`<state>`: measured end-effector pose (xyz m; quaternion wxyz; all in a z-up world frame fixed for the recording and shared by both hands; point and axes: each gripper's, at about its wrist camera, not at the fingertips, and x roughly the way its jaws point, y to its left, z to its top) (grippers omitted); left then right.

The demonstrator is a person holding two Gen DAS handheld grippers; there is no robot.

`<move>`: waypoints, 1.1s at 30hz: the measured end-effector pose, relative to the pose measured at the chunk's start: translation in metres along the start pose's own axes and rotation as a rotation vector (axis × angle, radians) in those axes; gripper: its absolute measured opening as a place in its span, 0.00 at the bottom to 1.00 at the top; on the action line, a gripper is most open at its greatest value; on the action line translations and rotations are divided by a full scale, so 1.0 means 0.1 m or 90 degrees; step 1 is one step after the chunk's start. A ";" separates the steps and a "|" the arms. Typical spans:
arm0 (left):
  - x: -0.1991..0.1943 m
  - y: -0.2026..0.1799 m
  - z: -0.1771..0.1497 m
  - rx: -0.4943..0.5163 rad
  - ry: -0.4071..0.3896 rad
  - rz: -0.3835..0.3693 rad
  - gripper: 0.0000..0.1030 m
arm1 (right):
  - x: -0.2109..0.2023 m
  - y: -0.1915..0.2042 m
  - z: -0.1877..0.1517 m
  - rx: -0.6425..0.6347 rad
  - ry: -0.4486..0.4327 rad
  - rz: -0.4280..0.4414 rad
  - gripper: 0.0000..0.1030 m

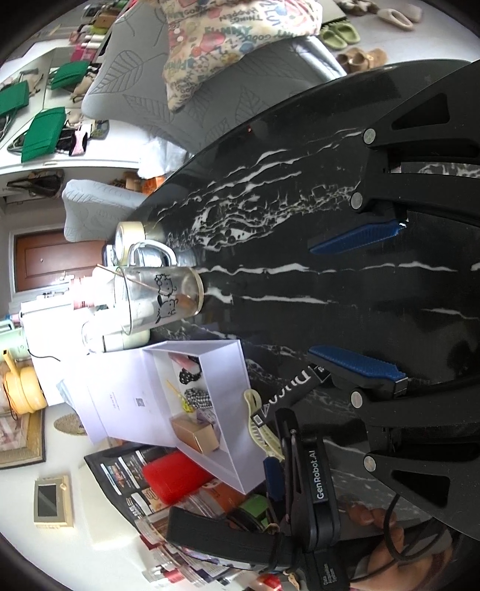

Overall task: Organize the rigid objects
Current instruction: 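Move the left gripper to the black Duco box and close on it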

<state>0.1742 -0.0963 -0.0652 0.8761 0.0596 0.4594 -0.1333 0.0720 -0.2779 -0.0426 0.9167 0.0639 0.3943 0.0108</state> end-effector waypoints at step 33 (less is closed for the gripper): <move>-0.01 0.20 -0.49 0.012 -0.006 0.000 0.73 | 0.06 0.13 -0.06 -0.013 0.014 0.012 0.50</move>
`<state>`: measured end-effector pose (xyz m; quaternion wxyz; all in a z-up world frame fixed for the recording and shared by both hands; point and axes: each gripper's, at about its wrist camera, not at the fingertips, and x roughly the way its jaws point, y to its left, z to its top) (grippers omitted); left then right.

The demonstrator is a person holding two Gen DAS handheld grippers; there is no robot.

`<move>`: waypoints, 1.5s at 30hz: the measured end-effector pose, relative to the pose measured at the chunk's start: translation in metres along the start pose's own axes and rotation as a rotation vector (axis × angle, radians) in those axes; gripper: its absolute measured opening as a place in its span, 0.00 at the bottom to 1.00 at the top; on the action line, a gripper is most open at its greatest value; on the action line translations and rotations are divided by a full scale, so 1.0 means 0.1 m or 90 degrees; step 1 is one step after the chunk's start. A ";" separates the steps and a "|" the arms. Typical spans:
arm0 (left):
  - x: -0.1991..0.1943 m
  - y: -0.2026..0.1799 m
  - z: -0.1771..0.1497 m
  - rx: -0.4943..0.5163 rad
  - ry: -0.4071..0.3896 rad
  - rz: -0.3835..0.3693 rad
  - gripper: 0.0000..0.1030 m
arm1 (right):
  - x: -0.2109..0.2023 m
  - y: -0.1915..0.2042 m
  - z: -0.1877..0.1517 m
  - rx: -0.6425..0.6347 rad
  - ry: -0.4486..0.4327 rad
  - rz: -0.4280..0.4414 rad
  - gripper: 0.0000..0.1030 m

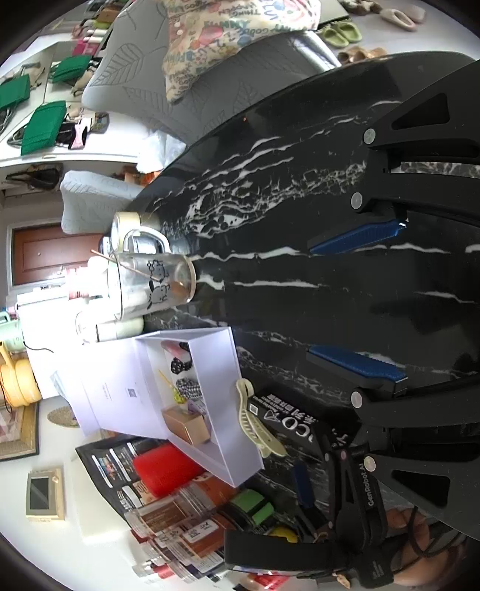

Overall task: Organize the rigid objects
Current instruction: 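Move the left gripper to the black Duco box and close on it, then lift the Duco box with the left gripper while the right grasps the cream claw clip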

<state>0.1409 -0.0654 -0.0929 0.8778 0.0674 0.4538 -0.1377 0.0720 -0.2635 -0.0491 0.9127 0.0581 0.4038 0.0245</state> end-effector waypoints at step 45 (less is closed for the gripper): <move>-0.35 1.14 -0.52 -0.064 0.004 0.027 0.18 | 1.08 1.31 0.41 0.032 0.083 0.132 0.62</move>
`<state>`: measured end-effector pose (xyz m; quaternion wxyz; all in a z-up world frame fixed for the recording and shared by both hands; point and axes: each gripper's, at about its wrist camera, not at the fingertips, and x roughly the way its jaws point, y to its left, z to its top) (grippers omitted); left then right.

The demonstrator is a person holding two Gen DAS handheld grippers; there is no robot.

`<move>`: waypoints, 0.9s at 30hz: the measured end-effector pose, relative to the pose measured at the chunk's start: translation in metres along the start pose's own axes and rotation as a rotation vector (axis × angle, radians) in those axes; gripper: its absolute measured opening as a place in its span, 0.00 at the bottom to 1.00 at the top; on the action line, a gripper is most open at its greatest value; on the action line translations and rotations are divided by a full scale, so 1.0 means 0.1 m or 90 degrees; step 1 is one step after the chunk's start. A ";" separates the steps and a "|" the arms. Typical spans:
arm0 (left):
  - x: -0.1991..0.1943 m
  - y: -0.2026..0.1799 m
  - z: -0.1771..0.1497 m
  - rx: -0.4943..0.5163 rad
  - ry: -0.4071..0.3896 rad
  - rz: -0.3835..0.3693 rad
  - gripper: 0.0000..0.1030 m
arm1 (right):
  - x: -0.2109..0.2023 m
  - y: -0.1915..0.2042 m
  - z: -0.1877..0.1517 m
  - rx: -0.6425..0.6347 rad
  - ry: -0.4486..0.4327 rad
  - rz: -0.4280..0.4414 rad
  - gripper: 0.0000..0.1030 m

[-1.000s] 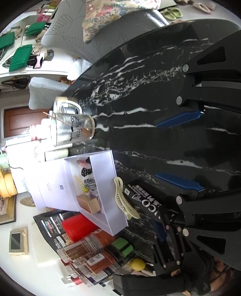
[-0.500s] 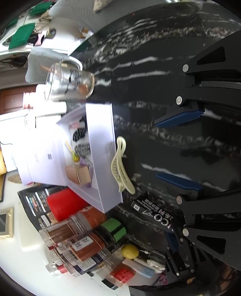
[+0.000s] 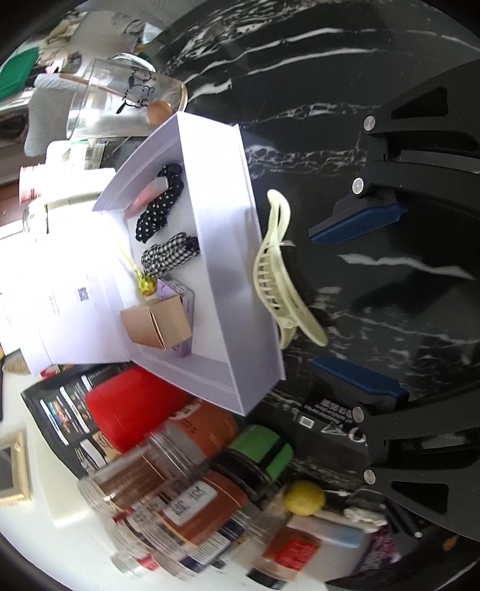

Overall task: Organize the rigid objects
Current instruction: 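Lift the Duco box with the left gripper while the right grasps the cream claw clip, then carry the Duco box and claw clip with both grippers toward the white box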

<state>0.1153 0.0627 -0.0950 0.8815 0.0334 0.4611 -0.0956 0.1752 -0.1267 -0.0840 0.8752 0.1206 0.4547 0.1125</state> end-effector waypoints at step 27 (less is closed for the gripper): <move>0.03 0.10 0.06 -0.019 -0.007 0.017 0.18 | 0.19 -0.06 0.05 0.021 -0.012 -0.037 0.29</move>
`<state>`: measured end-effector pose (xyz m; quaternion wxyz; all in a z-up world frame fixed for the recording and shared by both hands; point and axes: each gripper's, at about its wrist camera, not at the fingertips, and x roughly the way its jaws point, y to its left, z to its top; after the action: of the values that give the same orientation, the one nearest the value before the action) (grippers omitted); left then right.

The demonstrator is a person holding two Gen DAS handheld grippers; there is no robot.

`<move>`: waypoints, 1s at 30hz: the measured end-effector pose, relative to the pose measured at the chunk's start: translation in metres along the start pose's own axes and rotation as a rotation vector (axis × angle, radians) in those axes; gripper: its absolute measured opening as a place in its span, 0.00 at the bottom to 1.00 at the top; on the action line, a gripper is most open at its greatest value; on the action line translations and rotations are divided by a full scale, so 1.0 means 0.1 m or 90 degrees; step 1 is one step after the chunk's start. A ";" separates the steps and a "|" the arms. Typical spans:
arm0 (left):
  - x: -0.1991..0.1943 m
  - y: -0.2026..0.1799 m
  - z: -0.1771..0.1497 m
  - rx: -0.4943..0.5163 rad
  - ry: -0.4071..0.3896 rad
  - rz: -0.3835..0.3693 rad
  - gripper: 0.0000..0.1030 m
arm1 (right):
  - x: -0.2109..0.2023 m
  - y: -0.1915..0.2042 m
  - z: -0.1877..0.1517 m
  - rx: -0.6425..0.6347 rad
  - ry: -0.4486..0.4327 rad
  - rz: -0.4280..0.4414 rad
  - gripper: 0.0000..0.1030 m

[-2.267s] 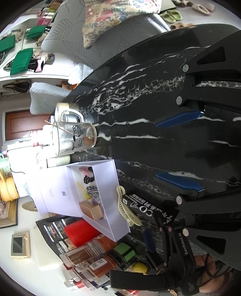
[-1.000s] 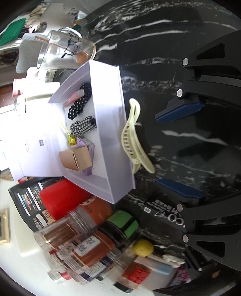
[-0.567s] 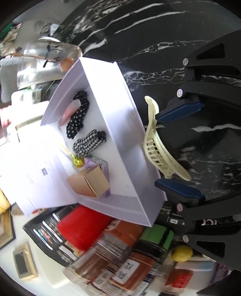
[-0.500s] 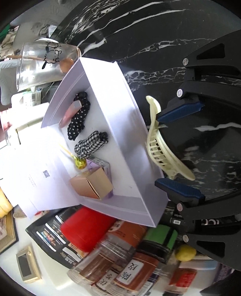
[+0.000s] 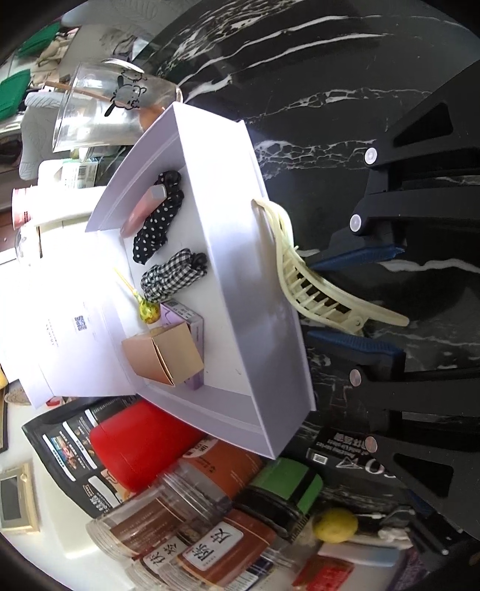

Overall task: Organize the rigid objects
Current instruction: 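Carry the Duco box and claw clip with both grippers toward the white box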

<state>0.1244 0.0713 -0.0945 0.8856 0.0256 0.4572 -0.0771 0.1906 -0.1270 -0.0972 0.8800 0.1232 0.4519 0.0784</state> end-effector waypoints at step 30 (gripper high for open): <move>0.03 -0.23 0.01 0.041 -0.004 -0.026 0.18 | -0.66 -0.30 -0.61 -0.088 0.016 -0.041 0.26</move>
<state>0.1232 0.0481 -0.0964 0.8840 0.0447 0.4521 -0.1099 0.1034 -0.1632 -0.0895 0.8827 0.0464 0.4603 0.0826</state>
